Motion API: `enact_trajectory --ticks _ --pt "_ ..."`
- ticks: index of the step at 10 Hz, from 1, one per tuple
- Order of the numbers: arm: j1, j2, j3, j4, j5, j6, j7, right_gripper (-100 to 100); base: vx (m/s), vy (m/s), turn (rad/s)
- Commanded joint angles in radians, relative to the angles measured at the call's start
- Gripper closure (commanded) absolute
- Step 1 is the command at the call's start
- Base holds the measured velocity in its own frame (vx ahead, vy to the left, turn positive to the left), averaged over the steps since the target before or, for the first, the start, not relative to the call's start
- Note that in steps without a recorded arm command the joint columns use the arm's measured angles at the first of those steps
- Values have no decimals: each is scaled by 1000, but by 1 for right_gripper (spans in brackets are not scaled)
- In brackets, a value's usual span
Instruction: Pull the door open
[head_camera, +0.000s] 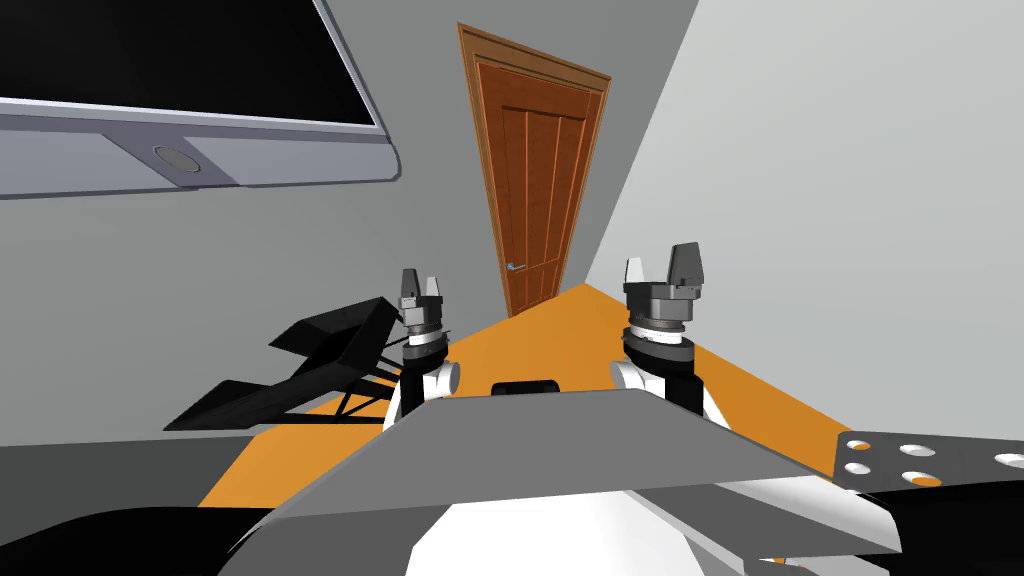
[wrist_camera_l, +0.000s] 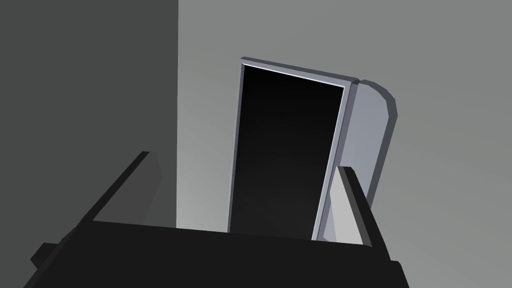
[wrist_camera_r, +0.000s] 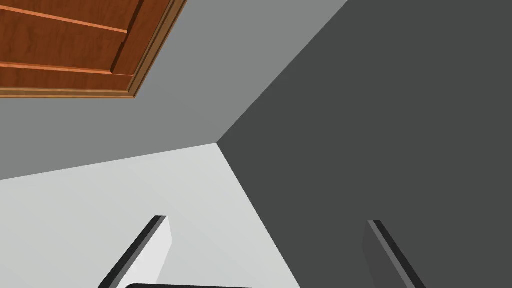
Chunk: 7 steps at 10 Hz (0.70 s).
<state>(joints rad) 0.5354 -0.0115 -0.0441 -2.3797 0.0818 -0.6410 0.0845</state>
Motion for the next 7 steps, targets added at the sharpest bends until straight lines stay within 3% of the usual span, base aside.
enact_trajectory --ticks 1,7 --pt "-8 -10 0 40 -4 -7 -10 -100 68 -31 94" --pt "-33 -38 1 154 -16 -27 -37 -100 94 18 73"
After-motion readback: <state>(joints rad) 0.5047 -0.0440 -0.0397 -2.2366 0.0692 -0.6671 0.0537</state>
